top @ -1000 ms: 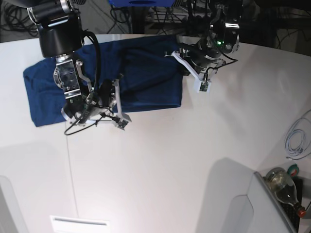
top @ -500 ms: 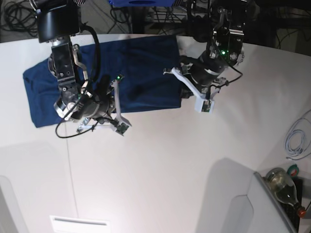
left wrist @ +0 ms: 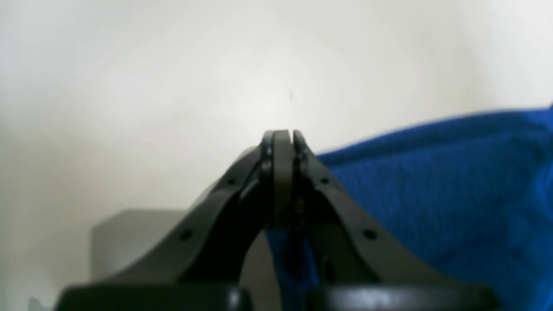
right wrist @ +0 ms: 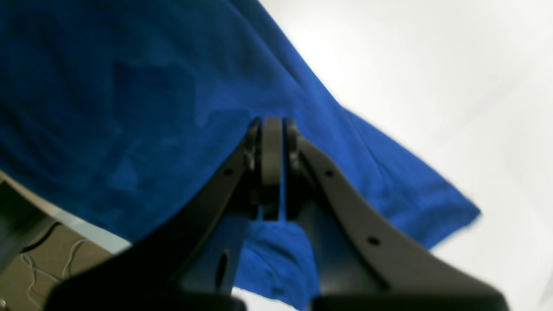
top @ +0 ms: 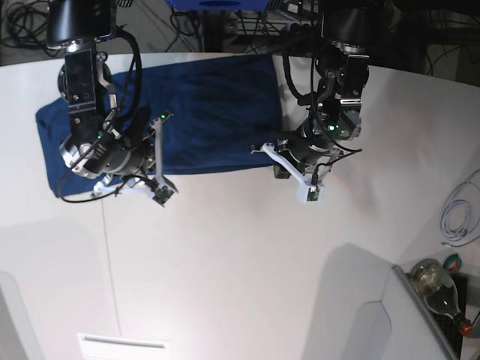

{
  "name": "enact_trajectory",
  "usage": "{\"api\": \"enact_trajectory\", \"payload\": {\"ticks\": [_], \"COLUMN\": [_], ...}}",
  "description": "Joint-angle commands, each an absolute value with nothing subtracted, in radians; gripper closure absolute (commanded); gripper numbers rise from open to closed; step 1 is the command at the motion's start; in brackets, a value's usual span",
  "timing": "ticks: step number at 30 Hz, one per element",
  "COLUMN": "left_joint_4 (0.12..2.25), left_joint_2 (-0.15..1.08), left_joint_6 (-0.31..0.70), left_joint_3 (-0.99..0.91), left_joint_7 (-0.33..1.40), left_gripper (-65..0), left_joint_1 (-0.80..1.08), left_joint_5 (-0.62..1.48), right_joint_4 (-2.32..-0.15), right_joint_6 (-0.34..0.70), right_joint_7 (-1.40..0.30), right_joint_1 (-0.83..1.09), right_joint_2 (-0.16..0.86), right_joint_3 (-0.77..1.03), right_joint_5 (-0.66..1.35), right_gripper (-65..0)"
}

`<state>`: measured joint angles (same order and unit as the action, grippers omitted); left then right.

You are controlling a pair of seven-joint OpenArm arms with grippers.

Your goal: Layout the t-shirt on the table in an organized manner, then fold the t-shirt properly

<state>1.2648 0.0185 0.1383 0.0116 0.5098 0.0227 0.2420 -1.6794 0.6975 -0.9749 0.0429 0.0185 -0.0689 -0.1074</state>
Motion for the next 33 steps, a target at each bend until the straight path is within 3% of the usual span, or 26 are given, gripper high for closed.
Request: {"api": "enact_trajectory", "payload": {"ticks": [1, 4, 8, 13, 16, 18, 22, 23, 27, 33], "left_joint_4": [1.257, 1.23, 1.365, 1.675, 1.739, 1.715, 1.58, 1.554, 1.489, 1.484], "left_joint_2": [0.018, 0.018, 0.016, 0.018, 0.019, 0.022, 0.033, 0.048, 0.085, 0.139], "left_joint_6": [0.142, 0.142, 0.142, 0.142, 0.143, 0.143, 0.143, 0.143, 0.143, 0.143], "left_joint_3": [0.012, 0.012, 0.012, 0.022, 0.077, 0.108, 0.107, 0.11, 0.102, 0.102], "left_joint_7": [0.481, 0.478, 0.481, 0.558, 0.593, 0.575, 0.558, 0.558, 0.558, 0.556], "left_gripper": [0.0, 0.0, 0.0, 0.0, 0.0, 0.0, 0.0, 0.0, 0.0, 0.0], "left_joint_1": [-0.004, -0.025, 0.013, 0.176, 0.268, 0.303, 0.318, 0.317, 0.303, 0.243], "left_joint_5": [0.249, 0.249, 0.251, 0.251, 0.246, 0.24, 0.24, 0.24, 0.24, 0.242], "right_joint_4": [-1.707, -1.733, -1.791, -1.821, -1.776, -1.719, -1.606, -1.586, -1.492, -1.274], "right_joint_6": [0.698, 0.698, 0.698, 0.698, 0.698, 0.698, 0.698, 0.698, 0.698, 0.698], "right_joint_7": [-0.96, -0.96, -0.951, -0.951, -0.96, -0.96, -0.96, -0.96, -1.01, -1.167], "right_joint_1": [0.033, 0.042, 0.062, 0.048, 0.007, -0.03, -0.096, -0.107, -0.122, -0.116], "right_joint_2": [0.016, 0.016, 0.016, 0.012, 0.01, 0.01, 0.01, 0.01, 0.045, 0.16], "right_joint_3": [-0.062, -0.022, 0.082, 0.344, 0.503, 0.598, 0.762, 0.803, 0.934, 0.934], "right_joint_5": [-0.097, -0.097, -0.097, -0.096, -0.094, -0.093, -0.09, -0.073, 0.096, 0.378], "right_gripper": [-1.5, -1.5, -1.5, -2.3, -3.8, -12.0, -38.0, -41.7, -45.2, -44.9]}}
